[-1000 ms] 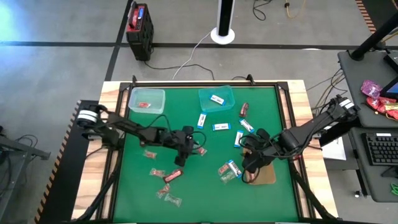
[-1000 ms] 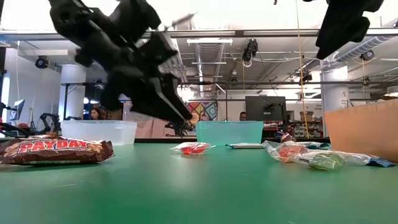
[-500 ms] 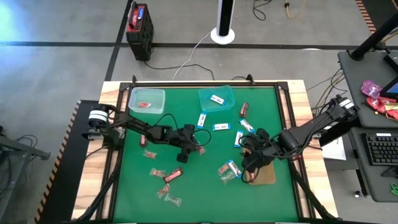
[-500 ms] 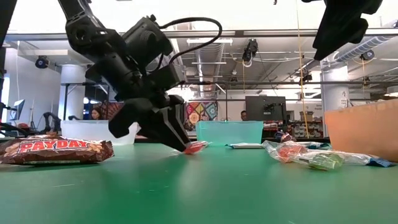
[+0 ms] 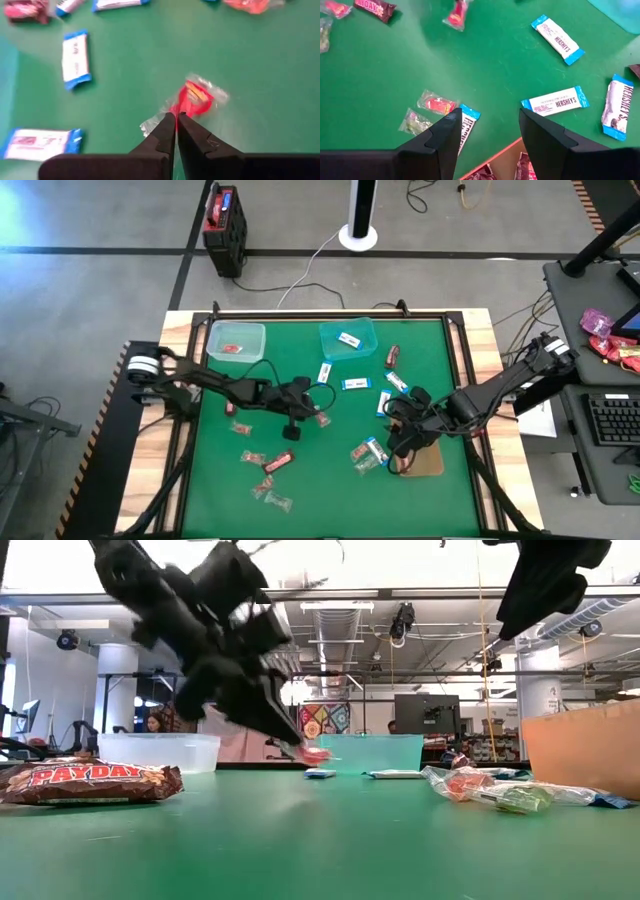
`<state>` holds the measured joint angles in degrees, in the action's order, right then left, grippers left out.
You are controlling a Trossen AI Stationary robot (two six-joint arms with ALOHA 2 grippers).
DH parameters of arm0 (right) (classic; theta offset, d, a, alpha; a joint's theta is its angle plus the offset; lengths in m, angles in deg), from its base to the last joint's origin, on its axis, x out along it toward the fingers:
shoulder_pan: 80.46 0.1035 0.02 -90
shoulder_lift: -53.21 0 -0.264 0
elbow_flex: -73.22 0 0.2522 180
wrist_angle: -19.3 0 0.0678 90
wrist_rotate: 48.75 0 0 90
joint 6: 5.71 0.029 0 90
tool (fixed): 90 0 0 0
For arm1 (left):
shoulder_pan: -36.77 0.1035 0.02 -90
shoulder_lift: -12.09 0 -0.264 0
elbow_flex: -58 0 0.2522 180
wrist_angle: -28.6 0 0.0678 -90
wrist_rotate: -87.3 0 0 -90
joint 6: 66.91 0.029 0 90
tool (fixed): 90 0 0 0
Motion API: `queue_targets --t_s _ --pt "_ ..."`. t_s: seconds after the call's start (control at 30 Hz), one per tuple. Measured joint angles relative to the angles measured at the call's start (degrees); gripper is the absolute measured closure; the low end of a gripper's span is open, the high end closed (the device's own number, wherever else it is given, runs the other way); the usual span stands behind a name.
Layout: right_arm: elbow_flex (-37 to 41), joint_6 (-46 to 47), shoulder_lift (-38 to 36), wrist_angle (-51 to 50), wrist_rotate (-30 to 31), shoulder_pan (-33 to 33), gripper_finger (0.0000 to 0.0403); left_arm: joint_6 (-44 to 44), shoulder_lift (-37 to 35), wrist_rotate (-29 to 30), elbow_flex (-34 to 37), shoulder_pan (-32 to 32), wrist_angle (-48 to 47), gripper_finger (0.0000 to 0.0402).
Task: Sort candy by brand, put in halloween buckets
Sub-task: Put the red gummy into the white bin
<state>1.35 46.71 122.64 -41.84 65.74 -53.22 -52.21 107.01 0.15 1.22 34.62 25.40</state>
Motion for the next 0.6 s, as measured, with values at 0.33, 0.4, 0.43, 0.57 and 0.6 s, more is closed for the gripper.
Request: queue_targets --t_s 0.33,0.4,0.43,0.57,0.6 --pt "0.09 -2.94 0.00 2.07 2.79 -0.02 0.0213 -6.35 -25.25 31.01 0.00 5.15 -35.05 0.0401" --pt "0.09 -4.08 0.00 2.65 3.12 -0.02 0.0213 -9.14 -29.47 35.41 0.00 7.88 -41.81 0.0401" --pt "0.09 -4.49 0.00 3.15 3.39 -0.02 0.0213 -9.82 -31.34 36.85 0.01 9.44 -44.70 0.0401" --pt "0.09 -5.39 0.00 3.43 4.15 -0.02 0.0213 -10.63 -36.45 41.55 0.05 18.36 -51.28 0.0402" --pt "0.09 -5.55 0.00 3.45 4.21 -0.02 0.0213 -10.14 -37.20 40.69 0.09 21.22 -51.56 0.0402"
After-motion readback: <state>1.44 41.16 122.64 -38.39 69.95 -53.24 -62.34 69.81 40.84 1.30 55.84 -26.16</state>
